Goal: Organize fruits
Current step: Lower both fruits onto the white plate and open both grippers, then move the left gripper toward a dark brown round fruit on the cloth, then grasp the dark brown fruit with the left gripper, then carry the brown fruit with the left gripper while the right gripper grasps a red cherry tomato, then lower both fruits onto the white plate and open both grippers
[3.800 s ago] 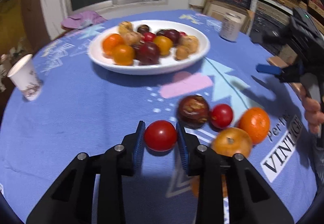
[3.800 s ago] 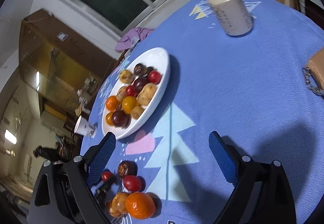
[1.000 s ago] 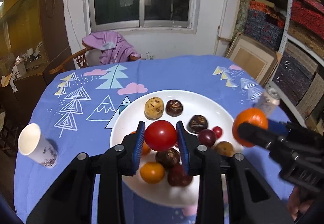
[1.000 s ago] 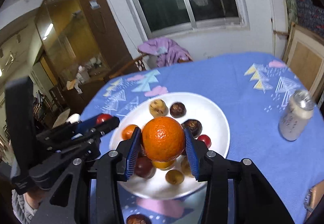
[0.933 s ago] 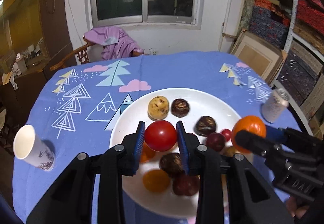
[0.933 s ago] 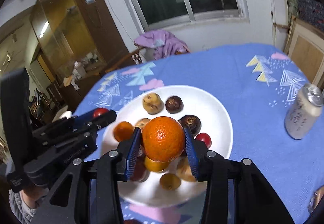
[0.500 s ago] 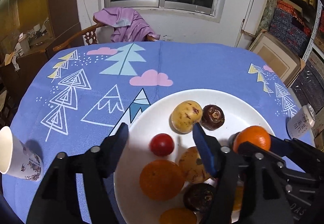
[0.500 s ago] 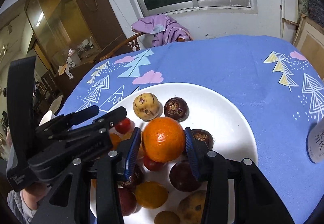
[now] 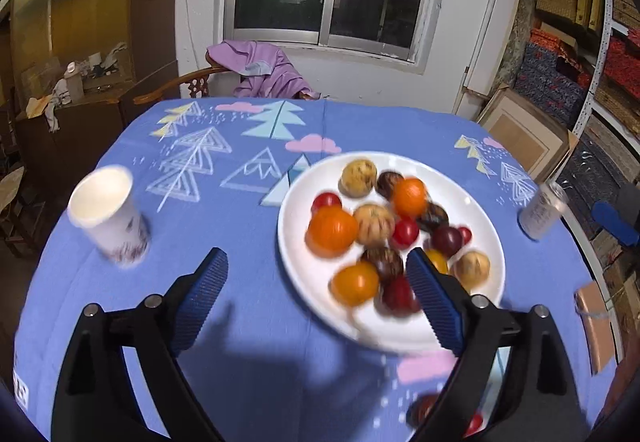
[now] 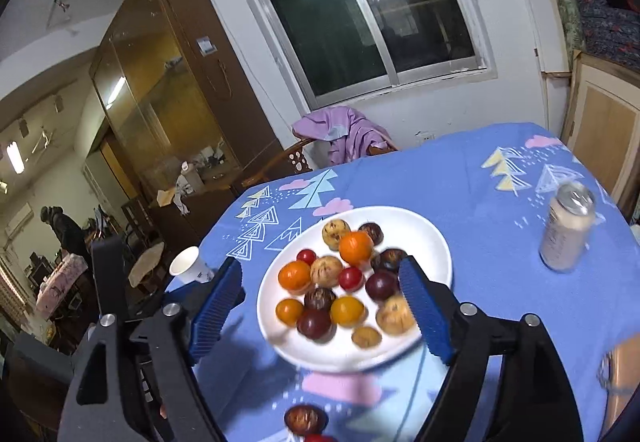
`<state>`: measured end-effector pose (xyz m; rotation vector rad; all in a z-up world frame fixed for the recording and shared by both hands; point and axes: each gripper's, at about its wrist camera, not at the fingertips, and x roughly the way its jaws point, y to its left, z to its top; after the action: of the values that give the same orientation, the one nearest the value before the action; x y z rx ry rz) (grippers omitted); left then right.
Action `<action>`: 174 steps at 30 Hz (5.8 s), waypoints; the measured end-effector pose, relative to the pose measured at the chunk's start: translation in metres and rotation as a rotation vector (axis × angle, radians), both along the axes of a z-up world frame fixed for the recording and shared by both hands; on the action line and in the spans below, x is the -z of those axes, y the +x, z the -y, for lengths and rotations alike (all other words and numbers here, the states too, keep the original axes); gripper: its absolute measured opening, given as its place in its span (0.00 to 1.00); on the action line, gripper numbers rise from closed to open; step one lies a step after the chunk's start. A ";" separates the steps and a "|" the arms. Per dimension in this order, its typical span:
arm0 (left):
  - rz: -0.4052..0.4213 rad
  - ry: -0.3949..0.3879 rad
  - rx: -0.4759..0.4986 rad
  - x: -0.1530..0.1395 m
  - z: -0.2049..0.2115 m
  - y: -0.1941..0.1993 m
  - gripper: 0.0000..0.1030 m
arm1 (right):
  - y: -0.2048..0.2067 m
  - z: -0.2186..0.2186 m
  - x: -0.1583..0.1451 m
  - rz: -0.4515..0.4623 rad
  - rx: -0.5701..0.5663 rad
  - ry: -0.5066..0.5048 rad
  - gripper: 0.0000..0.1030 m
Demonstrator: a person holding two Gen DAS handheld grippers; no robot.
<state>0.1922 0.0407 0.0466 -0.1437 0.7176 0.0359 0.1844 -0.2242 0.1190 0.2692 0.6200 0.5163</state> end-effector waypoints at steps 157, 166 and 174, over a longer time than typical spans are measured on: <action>0.048 0.214 0.065 0.002 0.045 0.006 0.42 | 0.015 -0.018 0.005 -0.034 -0.011 -0.119 0.31; -0.007 0.163 0.053 0.023 0.040 0.072 0.42 | 0.086 -0.053 0.055 -0.151 -0.020 -0.186 0.31; -0.023 0.185 0.050 0.044 0.045 0.093 0.45 | 0.106 -0.064 0.083 -0.197 -0.017 -0.227 0.31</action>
<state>0.2856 -0.0043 0.0025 0.0516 0.7370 0.0560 0.2900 -0.1603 0.0359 0.0998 0.8659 0.4337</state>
